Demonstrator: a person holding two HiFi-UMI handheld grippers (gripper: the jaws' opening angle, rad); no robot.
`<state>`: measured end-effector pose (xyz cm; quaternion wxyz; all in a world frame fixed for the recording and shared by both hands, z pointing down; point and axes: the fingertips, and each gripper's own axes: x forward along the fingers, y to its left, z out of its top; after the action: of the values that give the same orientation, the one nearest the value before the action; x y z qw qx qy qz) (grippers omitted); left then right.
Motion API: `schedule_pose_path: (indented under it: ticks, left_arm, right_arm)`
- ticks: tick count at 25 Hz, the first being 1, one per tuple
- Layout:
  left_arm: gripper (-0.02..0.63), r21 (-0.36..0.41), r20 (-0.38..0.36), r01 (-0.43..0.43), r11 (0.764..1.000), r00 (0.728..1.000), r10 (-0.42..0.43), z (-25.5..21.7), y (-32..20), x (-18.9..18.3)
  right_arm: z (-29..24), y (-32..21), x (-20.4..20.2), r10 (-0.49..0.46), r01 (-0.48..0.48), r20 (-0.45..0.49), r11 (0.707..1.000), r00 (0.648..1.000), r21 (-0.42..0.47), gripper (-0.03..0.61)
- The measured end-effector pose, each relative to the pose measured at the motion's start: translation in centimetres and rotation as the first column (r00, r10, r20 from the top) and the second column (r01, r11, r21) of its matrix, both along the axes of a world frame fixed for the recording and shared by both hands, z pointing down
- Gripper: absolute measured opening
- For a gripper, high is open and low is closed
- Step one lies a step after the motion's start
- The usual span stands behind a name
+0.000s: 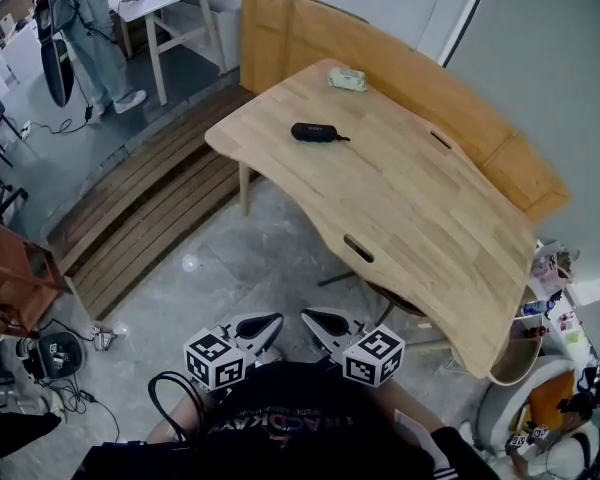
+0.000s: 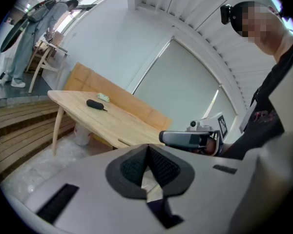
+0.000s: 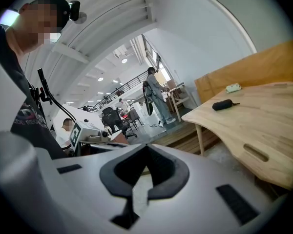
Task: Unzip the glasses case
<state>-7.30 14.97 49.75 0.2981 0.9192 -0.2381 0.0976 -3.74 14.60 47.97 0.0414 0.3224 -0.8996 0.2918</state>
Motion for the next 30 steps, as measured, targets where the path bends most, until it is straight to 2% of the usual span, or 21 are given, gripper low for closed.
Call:
schedule_pose_path:
  ticks: [9, 15, 25, 30]
  left_arm:
    - [0.011, -0.004, -0.025, 0.008, 1.0, 1.0, -0.008, -0.2, -0.1, 0.1]
    - [0.011, -0.023, -0.016, 0.074, 0.997, 0.997, -0.074, 0.0, -1.6, -0.3]
    - [0.011, -0.015, 0.025, 0.212, 0.977, 0.977, -0.212, -0.5, -7.6, -0.1]
    - [0.011, -0.032, 0.036, 0.274, 0.961, 0.961, -0.273, -0.3, -11.0, 0.7]
  right_arm:
    - [-0.4, -0.7, 1.2, 0.036, -0.036, -0.021, 0.999, 0.999, 0.009, 0.017]
    - [-0.3, -3.9, 2.3, 0.032, -0.032, -0.005, 0.999, 0.999, -0.002, 0.017]
    - [-0.3, -13.9, 4.0, -0.043, 0.044, -0.017, 0.999, 0.999, 0.021, 0.017]
    - [0.9, -20.4, 6.7, -0.039, 0.043, -0.091, 0.998, 0.995, 0.048, 0.017]
